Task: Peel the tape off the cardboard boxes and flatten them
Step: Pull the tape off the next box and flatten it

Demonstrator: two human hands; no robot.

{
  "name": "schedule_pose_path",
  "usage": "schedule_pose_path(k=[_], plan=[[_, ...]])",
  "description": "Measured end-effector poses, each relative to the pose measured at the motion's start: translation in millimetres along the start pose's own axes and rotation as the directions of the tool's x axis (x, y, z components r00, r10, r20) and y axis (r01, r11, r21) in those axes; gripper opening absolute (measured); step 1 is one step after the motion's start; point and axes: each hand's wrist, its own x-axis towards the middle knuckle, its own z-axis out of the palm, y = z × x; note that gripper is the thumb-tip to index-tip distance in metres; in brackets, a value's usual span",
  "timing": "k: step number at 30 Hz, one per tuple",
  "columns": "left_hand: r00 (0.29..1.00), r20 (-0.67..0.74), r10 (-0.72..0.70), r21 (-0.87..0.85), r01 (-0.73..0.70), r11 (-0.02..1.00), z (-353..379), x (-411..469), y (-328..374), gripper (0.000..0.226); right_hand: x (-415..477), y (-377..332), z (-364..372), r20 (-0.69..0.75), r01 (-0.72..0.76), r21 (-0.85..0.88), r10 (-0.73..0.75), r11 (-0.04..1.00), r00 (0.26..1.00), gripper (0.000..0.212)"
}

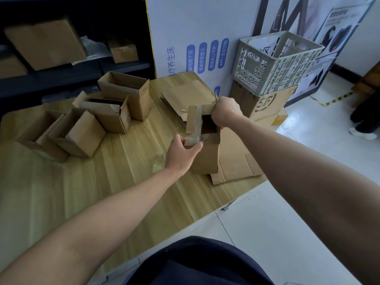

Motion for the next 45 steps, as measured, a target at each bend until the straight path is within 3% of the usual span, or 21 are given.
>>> schedule_pose_path(k=[5,7,10,13,16,18,20,24,27,34,41,45], plan=[[0.993,-0.041,0.115,0.141,-0.108,0.984,-9.0,10.0,11.5,0.036,3.0,0.4,-8.0,-0.005,-0.02,0.012,0.021,1.0,1.0,0.004],[0.992,-0.032,0.119,0.143,-0.113,0.983,-10.1,10.8,13.4,0.033,6.6,2.5,-7.6,0.019,0.0,0.141,-0.003,0.99,1.0,0.019],[0.998,-0.039,-0.039,-0.065,0.036,0.997,-12.7,14.3,21.9,0.025,6.2,7.9,-2.5,0.16,0.069,0.315,-0.125,0.947,0.979,0.055],[0.957,-0.01,-0.289,-0.271,0.275,0.922,-14.7,21.0,31.4,0.03,0.4,17.4,4.1,0.268,0.164,0.324,-0.257,0.932,0.928,0.047],[0.907,0.07,-0.414,-0.293,0.416,0.861,-13.9,26.3,31.8,0.035,-0.8,28.3,8.6,0.286,0.213,0.213,-0.27,0.953,0.92,0.051],[0.901,0.099,-0.423,-0.203,0.435,0.877,-8.9,25.1,25.3,0.034,-1.9,37.0,17.7,0.317,0.206,0.135,-0.239,0.969,0.918,0.049],[0.931,0.089,-0.353,-0.041,0.357,0.933,-2.8,22.9,15.8,0.026,-3.3,48.5,30.0,0.342,0.183,0.107,-0.209,0.977,0.916,0.043],[0.996,0.086,-0.029,0.196,0.012,0.98,-3.3,20.5,7.3,0.008,-8.5,55.1,38.5,0.349,0.159,0.135,-0.197,0.978,0.916,0.039],[0.974,0.18,0.138,0.207,-0.175,0.963,-3.9,18.8,9.6,0.032,-5.2,51.8,39.6,0.34,0.171,0.125,-0.204,0.977,0.918,0.038],[0.931,0.23,0.284,0.431,-0.359,0.828,-2.9,27.1,7.6,0.016,-4.2,51.5,43.7,0.333,0.165,0.134,-0.202,0.977,0.921,0.037],[0.843,0.429,0.325,0.536,-0.527,0.659,-5.1,31.6,11.5,0.012,-3.9,47.9,47.7,0.335,0.167,0.109,-0.194,0.98,0.922,0.036],[0.846,0.453,0.281,0.297,-0.441,0.847,-5.3,29.3,-2.1,0.029,-3.1,47.7,50.4,0.362,0.155,0.086,-0.176,0.984,0.915,0.036]])
